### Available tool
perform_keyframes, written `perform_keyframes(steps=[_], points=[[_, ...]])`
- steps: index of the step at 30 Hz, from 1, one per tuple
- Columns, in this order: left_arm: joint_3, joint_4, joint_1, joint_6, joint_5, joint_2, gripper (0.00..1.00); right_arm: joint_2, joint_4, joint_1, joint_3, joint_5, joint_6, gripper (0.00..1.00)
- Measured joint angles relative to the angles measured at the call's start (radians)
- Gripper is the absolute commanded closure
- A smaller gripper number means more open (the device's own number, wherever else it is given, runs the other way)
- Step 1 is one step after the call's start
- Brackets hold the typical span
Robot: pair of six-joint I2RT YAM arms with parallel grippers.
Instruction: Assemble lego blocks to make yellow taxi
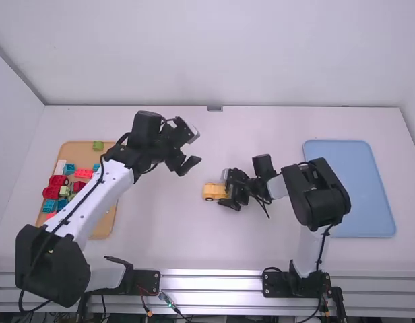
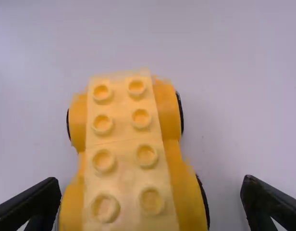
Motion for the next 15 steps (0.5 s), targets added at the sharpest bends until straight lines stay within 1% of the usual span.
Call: perform_keyframes(steps=[3, 4, 6, 7, 8, 10, 14, 15], points=[[0.000, 0.003, 0.000, -0.156, -0.151, 0.000, 0.01, -0.130, -0.146, 0.000, 0.000, 0.082, -0.015, 0.01], [0.000, 0.002, 0.000, -0.176, -0.170, 0.000, 0.01, -0.147, -0.165, 0.000, 0.000, 0.090, -0.019, 0.01], [0.000, -0.007, 0.000, -0.292, -0.289, 0.000, 0.01, -0.285, -0.295, 0.000, 0.000, 0.161, -0.043, 0.01], [0.000, -0.011, 0.000, -0.323, -0.320, 0.000, 0.01, -0.317, -0.319, 0.000, 0.000, 0.178, -0.047, 0.01], [0.000, -0.027, 0.000, -0.385, -0.394, 0.000, 0.01, -0.383, -0.361, -0.002, 0.000, 0.213, -0.058, 0.01], [0.000, -0.078, 0.002, -0.483, -0.518, 0.000, 0.01, -0.486, -0.405, -0.006, 0.000, 0.272, -0.070, 0.01], [-0.001, -0.196, 0.034, -0.675, -0.713, 0.000, 0.01, -0.609, -0.420, -0.009, 0.000, 0.343, -0.082, 0.01], [-0.003, -0.211, 0.044, -0.705, -0.737, 0.000, 0.01, -0.623, -0.420, -0.010, 0.000, 0.350, -0.084, 0.01]])
